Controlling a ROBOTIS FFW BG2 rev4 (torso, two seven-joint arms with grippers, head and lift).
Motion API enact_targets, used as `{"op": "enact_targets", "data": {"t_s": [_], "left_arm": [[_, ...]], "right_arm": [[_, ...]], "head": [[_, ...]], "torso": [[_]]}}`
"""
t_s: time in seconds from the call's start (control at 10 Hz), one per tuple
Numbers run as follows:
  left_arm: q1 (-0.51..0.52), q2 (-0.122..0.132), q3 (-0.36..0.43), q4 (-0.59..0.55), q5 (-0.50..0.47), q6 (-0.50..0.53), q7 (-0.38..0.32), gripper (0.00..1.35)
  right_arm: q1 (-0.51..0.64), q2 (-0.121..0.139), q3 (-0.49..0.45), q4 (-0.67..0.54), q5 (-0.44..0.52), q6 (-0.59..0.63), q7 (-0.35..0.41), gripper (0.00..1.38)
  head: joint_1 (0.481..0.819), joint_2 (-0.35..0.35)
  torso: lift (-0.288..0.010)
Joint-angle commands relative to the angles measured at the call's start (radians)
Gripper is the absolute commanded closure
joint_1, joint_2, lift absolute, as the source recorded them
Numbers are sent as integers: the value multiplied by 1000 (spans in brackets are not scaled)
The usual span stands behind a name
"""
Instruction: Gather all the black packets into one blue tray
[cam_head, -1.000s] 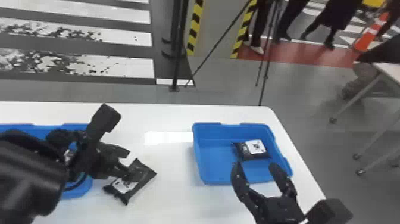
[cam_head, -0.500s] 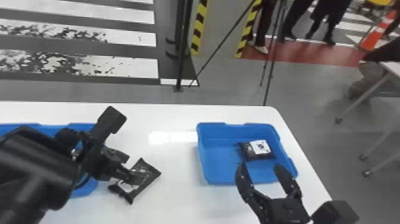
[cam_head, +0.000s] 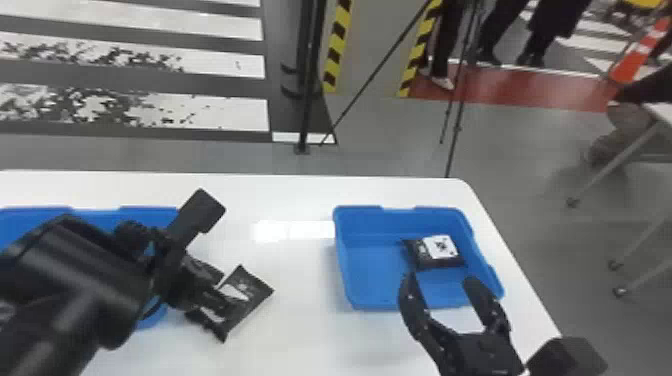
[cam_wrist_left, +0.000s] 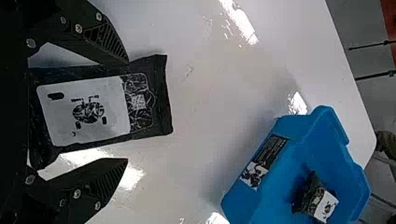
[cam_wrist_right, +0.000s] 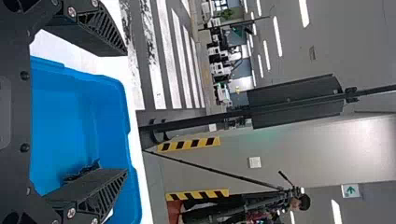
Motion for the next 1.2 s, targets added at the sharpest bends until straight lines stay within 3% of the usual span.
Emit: {"op": "enact_targets", "data": {"t_s": [0.0, 0.1, 0.2, 0.3, 0.4, 0.6, 0.8, 0.9, 1.1], "left_arm": [[-9, 0, -11, 25, -2, -5, 1, 354], [-11, -1, -12, 29, -6, -5, 3, 567], [-11, 0, -12, 29, -28, -7, 6, 917], [-11, 0, -12, 29, -48, -17, 9, 1118], [-9, 0, -12, 42, -62, -120, 15, 1220], [1, 0, 23, 47, -56, -268, 18, 1220], [13, -1, 79, 25, -14, -349, 9, 1220], [40, 0, 113, -47, -18, -373, 6, 1220], [163, 8, 255, -290, -85, -376, 6, 1220]], "right_arm": [[0, -1, 0, 0, -2, 0, 0, 131], [0, -2, 0, 2, -6, 0, 0, 134], [2, -2, 0, 2, -12, 0, 0, 147], [2, -4, 0, 2, -12, 0, 0, 148], [2, -4, 0, 2, -14, 0, 0, 148], [2, -4, 0, 7, -18, 0, 0, 148], [2, -5, 0, 7, -20, 0, 0, 150], [5, -5, 0, 7, -22, 2, 0, 150], [5, -5, 0, 5, -20, 0, 0, 150]], "head": [[695, -250], [695, -250], [695, -249], [695, -248], [695, -241], [695, -242], [695, -247], [695, -248], [695, -243]], "torso": [[-110], [-110], [-110], [-110], [-110], [-110], [-110], [-110], [-110]]}}
